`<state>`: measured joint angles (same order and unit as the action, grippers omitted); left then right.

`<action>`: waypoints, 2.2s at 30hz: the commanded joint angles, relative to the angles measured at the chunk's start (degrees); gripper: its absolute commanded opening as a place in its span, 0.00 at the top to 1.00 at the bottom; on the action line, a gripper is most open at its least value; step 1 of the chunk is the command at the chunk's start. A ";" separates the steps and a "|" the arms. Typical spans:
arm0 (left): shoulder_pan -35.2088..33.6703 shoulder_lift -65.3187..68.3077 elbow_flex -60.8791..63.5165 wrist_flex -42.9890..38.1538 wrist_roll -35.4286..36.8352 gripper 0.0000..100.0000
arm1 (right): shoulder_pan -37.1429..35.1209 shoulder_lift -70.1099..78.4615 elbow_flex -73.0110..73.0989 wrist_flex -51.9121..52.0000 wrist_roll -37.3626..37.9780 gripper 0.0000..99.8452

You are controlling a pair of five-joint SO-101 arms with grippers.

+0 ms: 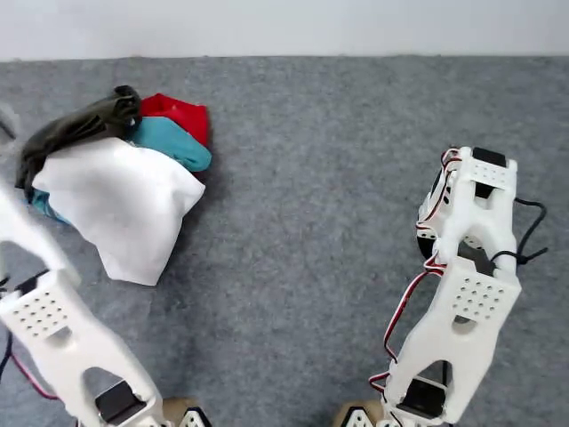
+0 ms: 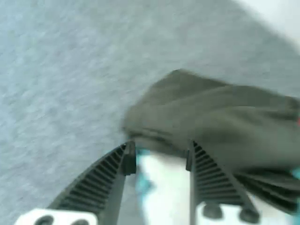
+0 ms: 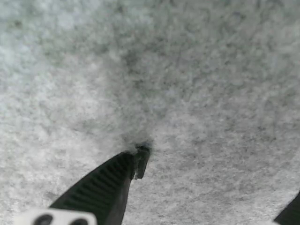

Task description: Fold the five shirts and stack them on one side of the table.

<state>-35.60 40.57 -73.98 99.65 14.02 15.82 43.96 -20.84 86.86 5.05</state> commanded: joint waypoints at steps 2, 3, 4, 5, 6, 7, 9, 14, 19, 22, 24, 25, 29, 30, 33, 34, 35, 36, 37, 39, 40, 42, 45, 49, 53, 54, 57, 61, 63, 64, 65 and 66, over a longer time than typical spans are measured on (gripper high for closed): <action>9.76 -6.86 -2.07 0.97 1.76 0.79 | -2.15 4.18 -0.35 -0.48 0.62 0.50; 11.52 -7.38 -1.98 0.97 1.76 0.77 | -2.15 4.18 -0.35 -0.48 0.62 0.50; 13.19 -7.82 -1.19 0.97 1.76 0.75 | -2.15 4.18 -0.35 -0.48 0.62 0.50; 14.51 -8.09 -0.04 0.97 1.67 0.73 | -2.15 4.18 -0.35 -0.48 0.62 0.50; 15.65 -8.18 1.27 0.97 1.67 0.73 | -2.15 4.18 -0.35 -0.48 0.62 0.50; 16.26 -7.82 2.86 0.97 1.58 0.72 | -2.15 4.18 -0.35 -0.48 0.62 0.50; 16.62 -7.12 6.81 0.70 1.41 0.72 | -2.15 4.18 -0.35 -0.48 0.62 0.50; 15.65 -3.34 10.42 0.70 1.32 0.72 | -2.15 4.18 -0.35 -0.48 0.62 0.50; 14.59 1.58 10.24 0.62 1.32 0.72 | -2.15 4.18 -0.35 -0.48 0.70 0.50; 15.03 4.40 10.15 -0.18 1.58 0.72 | -2.15 4.18 -0.35 -0.48 0.70 0.50; 14.95 5.54 10.15 -1.85 1.67 0.72 | -2.15 4.18 -0.35 -0.48 0.70 0.50; 14.95 5.80 10.15 -2.73 1.67 0.73 | -2.15 4.18 -0.35 -0.48 0.70 0.50; 15.03 5.71 7.60 -4.48 1.67 0.82 | -2.15 4.18 -0.35 -0.48 0.70 0.50; 15.03 5.71 5.58 -4.48 1.67 0.85 | -2.15 4.18 -0.35 -0.48 0.70 0.50; 15.03 5.80 -0.75 -4.13 1.49 0.91 | -2.15 4.18 -0.35 -0.48 0.70 0.50; 15.03 5.98 -2.77 -4.13 1.41 0.92 | -2.15 4.18 -0.35 -0.48 0.70 0.50; 15.03 6.15 -4.44 -4.13 1.41 0.93 | -2.15 4.18 -0.35 -0.48 0.70 0.50; 15.03 6.33 -5.76 -4.13 1.41 0.94 | -2.15 4.18 -0.35 -0.48 0.70 0.50; 14.95 6.33 -6.29 -4.13 1.41 0.94 | -2.15 4.18 -0.35 -0.48 0.70 0.50; 14.95 6.51 -6.11 -4.13 1.41 0.94 | -2.15 4.18 -0.35 -0.48 0.70 0.50; 14.95 6.68 -5.58 -4.13 1.41 0.94 | -2.15 4.18 -0.35 -0.48 0.70 0.50; 14.95 7.91 -4.79 -4.48 1.32 0.95 | -2.15 4.18 -0.35 -0.48 0.70 0.50; 14.95 9.76 -4.70 -4.57 1.23 0.99 | -2.15 4.18 -0.35 -0.48 0.70 0.50; 15.03 9.76 -4.88 -4.48 1.23 0.99 | -2.15 4.18 -0.35 -0.48 0.70 0.50; 16.35 5.54 -9.63 -2.81 1.23 0.99 | -2.15 4.18 -0.35 -0.48 0.70 0.50; 17.49 4.13 -11.03 -1.76 1.14 0.99 | -2.15 4.18 -0.35 -0.48 0.70 0.50; 22.59 -0.44 -12.53 0.35 -2.55 0.99 | -2.15 4.18 -0.35 -0.48 0.70 0.50; 32.26 -5.10 -12.44 0.79 -8.18 0.99 | -2.15 4.18 -0.35 -0.48 0.70 0.50; 37.80 -6.51 -12.44 0.88 -10.20 0.99 | -2.15 4.18 -0.35 -0.48 0.70 0.50; 40.35 -6.86 -12.44 0.88 -11.16 0.99 | -2.15 4.18 -0.35 -0.48 0.70 0.50; 42.81 -6.95 -12.35 0.88 -12.04 0.99 | -2.15 4.18 -0.35 -0.48 0.70 0.50; 45.01 -6.95 -12.35 0.88 -12.66 0.99 | -2.15 4.18 -0.35 -0.48 0.70 0.50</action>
<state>2.02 37.93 -84.18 99.47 4.00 15.82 43.96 -20.84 86.86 5.05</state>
